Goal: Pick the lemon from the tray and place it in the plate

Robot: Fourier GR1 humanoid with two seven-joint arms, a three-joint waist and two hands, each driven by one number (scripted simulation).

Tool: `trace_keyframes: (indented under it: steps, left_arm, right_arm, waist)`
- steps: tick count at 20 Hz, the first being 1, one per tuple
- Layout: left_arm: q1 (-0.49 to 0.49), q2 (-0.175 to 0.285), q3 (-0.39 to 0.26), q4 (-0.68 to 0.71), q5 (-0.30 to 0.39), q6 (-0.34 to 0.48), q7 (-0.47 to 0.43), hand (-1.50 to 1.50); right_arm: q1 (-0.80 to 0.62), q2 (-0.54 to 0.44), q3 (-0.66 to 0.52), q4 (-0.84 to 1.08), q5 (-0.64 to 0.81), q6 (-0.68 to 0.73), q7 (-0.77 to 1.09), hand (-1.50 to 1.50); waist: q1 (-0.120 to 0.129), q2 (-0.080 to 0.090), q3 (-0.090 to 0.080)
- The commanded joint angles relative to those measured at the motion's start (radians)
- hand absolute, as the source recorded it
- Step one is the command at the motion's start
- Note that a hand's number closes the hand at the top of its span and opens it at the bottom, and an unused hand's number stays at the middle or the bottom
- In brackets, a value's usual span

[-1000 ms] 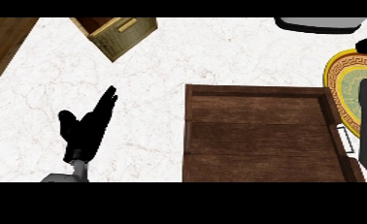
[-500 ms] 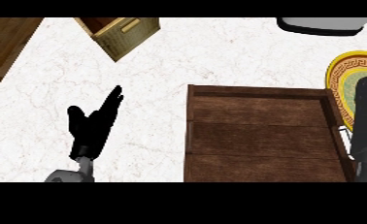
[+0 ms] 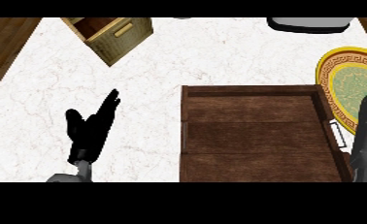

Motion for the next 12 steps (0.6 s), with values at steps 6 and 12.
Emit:
trace_keyframes:
  steps: [6, 12]
  left_arm:
    - [0.011, -0.020, 0.012, 0.050, 0.004, 0.009, 0.004, 0.00]
    - [0.060, -0.025, 0.007, 0.035, 0.012, -0.006, -0.029, 0.00]
  right_arm:
    - [-0.002, -0.010, -0.155, 0.082, 0.027, -0.238, 0.157, 1.50]
    - [-0.022, -0.046, -0.320, 0.301, -0.252, -0.135, 0.042, -1.50]
  waist:
    - [-0.033, -0.009, -0.004]
    - [-0.040, -0.012, -0.002]
